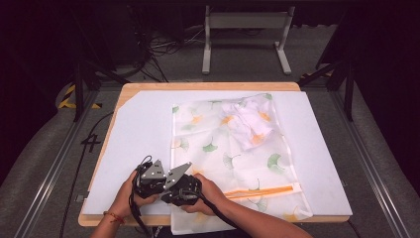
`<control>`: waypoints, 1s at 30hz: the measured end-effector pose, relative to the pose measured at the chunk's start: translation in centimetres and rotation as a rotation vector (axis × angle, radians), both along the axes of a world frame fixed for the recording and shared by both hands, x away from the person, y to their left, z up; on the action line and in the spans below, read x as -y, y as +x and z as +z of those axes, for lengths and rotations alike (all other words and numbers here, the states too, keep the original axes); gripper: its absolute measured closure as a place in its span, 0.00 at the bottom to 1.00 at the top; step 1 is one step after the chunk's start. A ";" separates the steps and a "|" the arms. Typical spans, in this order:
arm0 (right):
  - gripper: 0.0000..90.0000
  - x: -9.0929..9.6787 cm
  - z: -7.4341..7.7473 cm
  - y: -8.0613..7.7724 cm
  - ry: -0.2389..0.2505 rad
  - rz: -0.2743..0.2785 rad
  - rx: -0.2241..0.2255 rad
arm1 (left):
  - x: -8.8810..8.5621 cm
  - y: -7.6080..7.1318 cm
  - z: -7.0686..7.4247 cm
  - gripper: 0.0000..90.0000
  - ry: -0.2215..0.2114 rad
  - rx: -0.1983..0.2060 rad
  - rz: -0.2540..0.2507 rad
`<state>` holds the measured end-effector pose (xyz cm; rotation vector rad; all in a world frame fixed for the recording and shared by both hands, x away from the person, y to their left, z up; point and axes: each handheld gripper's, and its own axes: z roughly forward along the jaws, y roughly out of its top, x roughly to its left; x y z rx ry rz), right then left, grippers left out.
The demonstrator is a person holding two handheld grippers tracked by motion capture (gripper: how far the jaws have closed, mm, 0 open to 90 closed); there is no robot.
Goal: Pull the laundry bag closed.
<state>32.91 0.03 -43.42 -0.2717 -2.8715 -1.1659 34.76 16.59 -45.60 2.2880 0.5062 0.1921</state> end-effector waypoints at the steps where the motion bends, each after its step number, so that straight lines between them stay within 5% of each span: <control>1: 1.00 0.1 0.0 0.1 0.001 0.003 0.000 | 0.0 0.0 0.0 1.00 -0.001 0.000 -0.001; 3: 1.00 0.1 0.0 0.2 0.000 0.001 0.003 | 0.0 0.0 0.0 1.00 0.000 -0.001 0.001; 6: 0.87 -0.1 0.1 0.3 -0.014 0.003 0.000 | 0.0 0.0 0.0 1.00 0.000 0.002 -0.002; 14: 0.81 -1.0 0.0 -0.7 -0.090 0.090 0.051 | 0.0 0.0 0.0 1.00 0.002 0.000 -0.003; 17: 0.82 -1.5 -0.4 -0.8 -0.141 0.085 0.088 | -0.1 0.0 0.0 1.00 -0.004 -0.007 0.001; 22: 0.93 -1.5 -0.2 -0.6 -0.154 0.087 0.092 | -0.1 0.1 0.0 1.00 -0.006 -0.008 -0.003; 30: 0.95 -0.3 0.8 -0.6 -0.070 0.062 0.095 | -0.2 0.1 -0.1 1.00 -0.015 -0.012 0.002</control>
